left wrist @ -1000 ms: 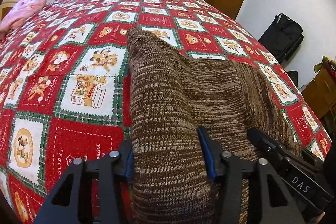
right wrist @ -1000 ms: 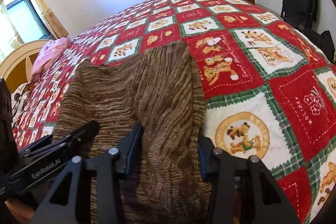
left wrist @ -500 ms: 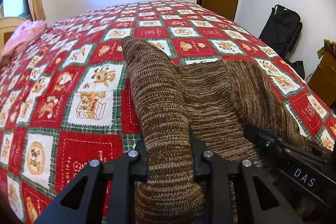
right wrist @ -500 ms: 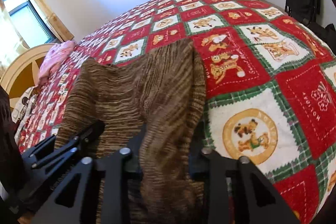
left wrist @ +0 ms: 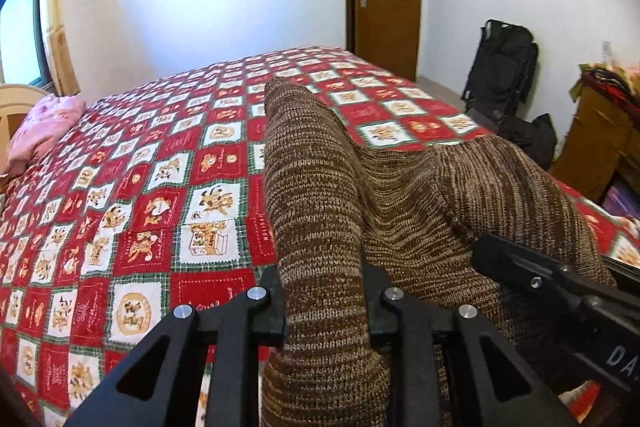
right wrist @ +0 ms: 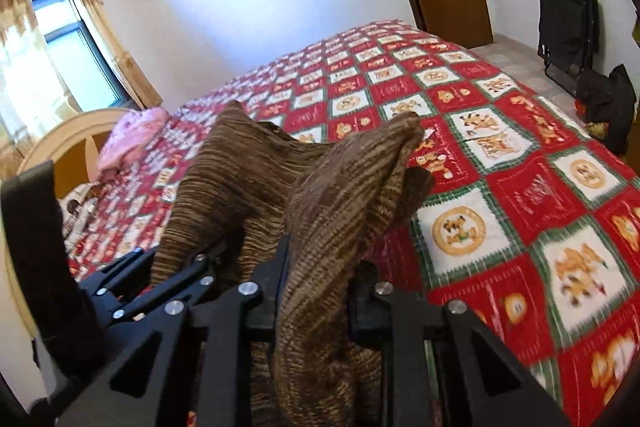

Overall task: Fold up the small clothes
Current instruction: 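Carry the held sweater with both grippers toward the bed corner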

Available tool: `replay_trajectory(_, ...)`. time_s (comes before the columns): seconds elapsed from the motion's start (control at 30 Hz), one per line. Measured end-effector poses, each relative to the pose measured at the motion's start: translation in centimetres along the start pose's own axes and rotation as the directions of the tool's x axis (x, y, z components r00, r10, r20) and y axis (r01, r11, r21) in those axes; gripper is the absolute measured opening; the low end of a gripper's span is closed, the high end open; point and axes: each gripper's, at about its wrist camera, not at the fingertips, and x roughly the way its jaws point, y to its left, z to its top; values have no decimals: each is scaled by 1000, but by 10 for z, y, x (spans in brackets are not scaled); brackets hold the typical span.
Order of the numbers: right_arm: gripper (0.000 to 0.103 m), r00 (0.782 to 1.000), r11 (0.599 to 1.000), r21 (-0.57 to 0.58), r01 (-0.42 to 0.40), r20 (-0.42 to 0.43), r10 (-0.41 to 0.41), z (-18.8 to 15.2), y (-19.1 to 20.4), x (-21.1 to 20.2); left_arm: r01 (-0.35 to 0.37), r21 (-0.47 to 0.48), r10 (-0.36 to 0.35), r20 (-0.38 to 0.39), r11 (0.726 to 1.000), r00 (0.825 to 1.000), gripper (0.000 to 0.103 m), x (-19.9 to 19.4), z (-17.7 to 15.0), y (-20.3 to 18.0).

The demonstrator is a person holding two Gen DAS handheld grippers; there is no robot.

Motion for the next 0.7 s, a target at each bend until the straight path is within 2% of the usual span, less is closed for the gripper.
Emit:
replay_trajectory(0.23, 25, 999, 1000, 10, 1, 39, -2, -13, 7, -54, 69, 44, -70, 33, 997, 997, 24, -46, -10, -21)
replay_trajectory(0.37, 25, 998, 1000, 3, 29, 54, -29, -27, 5, -76, 104, 71, -106, 31, 992, 994, 24, -63, -21, -35)
replay_trajectory(0.7, 25, 997, 997, 26, 67, 42, -68, -57, -11, -97, 125, 100, -126, 4, 987, 992, 24, -78, -49, -60)
